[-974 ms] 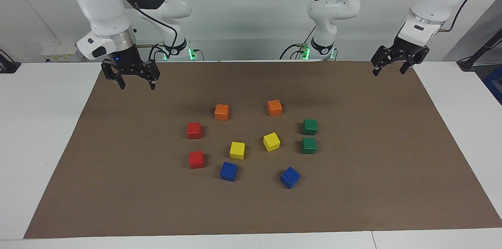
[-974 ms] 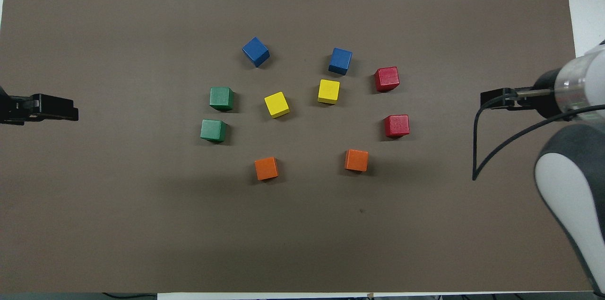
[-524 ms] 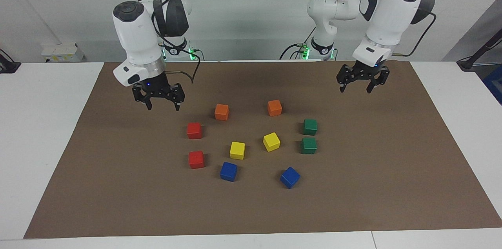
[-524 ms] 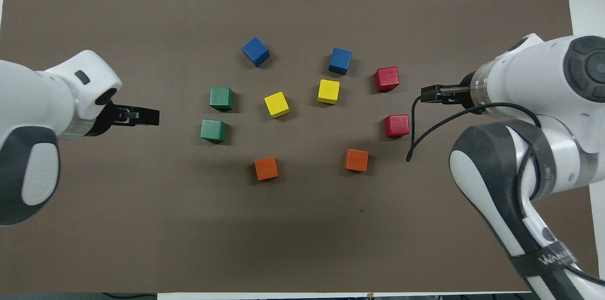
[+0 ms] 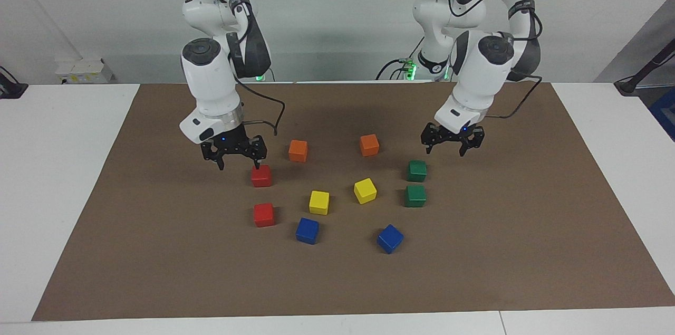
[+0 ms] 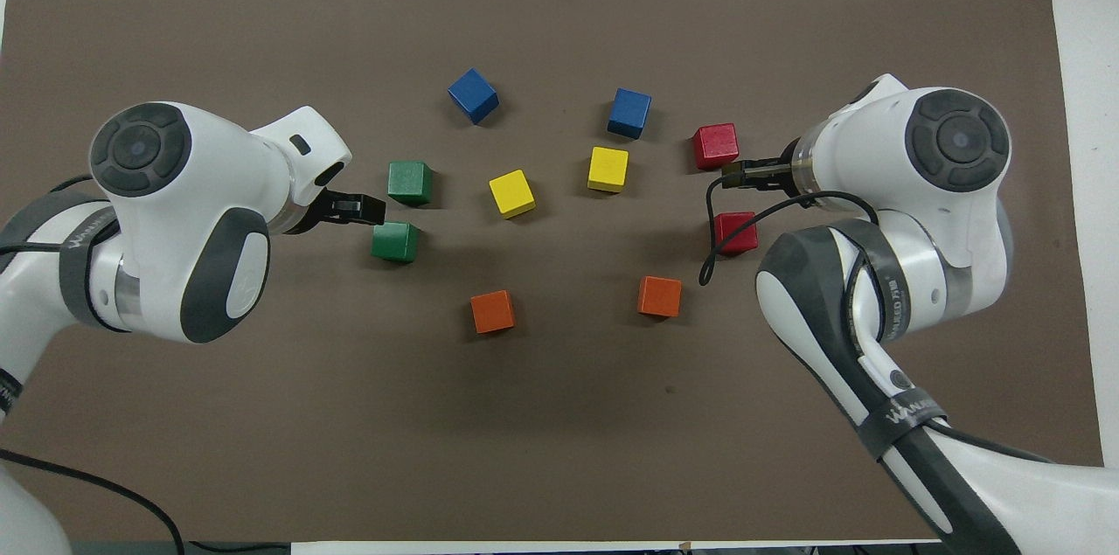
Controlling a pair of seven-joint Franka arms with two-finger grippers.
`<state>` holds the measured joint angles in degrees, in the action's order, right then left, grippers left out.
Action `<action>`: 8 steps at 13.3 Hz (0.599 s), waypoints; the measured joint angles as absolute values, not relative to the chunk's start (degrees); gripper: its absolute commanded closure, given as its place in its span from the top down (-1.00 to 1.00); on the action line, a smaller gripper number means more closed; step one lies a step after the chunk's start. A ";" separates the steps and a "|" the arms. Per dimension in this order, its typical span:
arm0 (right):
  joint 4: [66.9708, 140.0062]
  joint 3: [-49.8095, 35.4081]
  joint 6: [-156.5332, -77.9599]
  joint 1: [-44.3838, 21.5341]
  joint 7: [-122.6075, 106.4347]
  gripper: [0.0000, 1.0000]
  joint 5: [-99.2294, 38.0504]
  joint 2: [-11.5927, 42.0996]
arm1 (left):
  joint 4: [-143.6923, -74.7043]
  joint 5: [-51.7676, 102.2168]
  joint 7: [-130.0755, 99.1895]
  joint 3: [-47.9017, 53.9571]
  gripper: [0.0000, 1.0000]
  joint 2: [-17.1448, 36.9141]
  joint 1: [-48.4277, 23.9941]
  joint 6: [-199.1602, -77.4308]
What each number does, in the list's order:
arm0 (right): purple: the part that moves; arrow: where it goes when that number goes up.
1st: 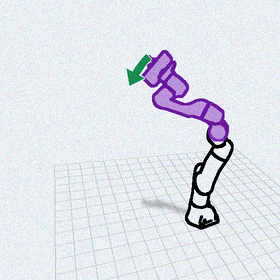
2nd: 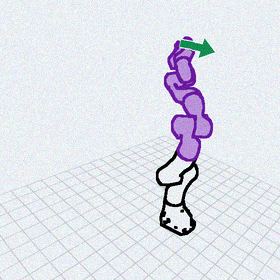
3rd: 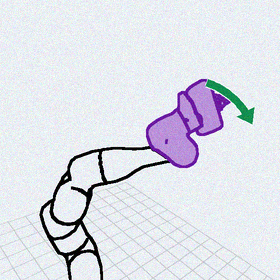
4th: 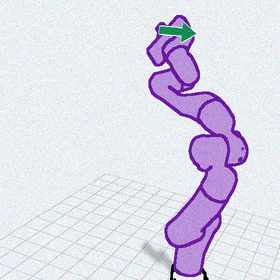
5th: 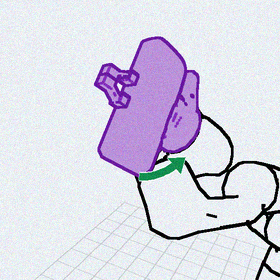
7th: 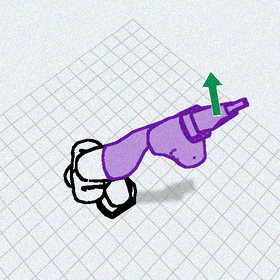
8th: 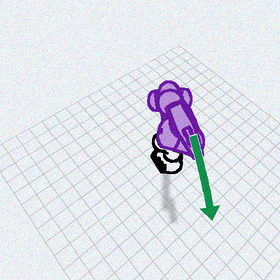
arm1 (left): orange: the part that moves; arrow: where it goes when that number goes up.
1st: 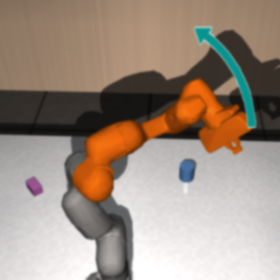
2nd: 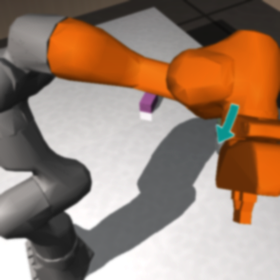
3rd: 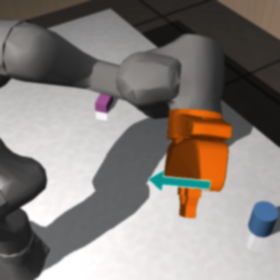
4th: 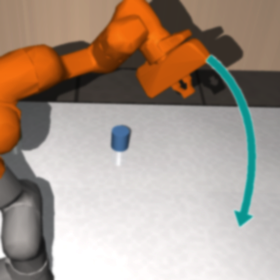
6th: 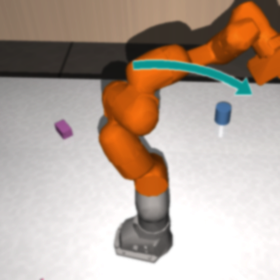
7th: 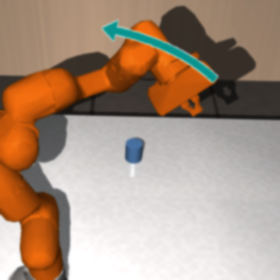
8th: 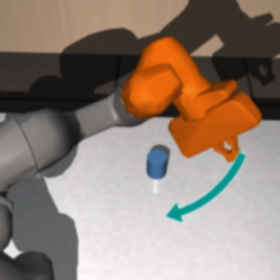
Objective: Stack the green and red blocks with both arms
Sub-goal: 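Lower both grippers onto the nearer green and red blocks and grasp them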
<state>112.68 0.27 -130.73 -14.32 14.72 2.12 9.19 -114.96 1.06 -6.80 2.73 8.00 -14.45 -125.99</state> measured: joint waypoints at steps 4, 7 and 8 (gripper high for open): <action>113.29 0.28 -132.15 -15.42 14.73 1.00 2.12 10.42 | -114.95 1.15 -9.00 2.81 1.00 12.22 -15.53 -130.68; 117.79 0.33 -137.54 -15.42 14.73 1.00 2.12 10.49 | -114.94 1.15 -11.71 2.85 1.00 15.51 -18.21 -133.84; 119.25 0.33 -139.00 -15.42 14.73 1.00 2.12 10.50 | -114.94 1.15 -11.88 2.84 1.00 16.12 -18.50 -134.15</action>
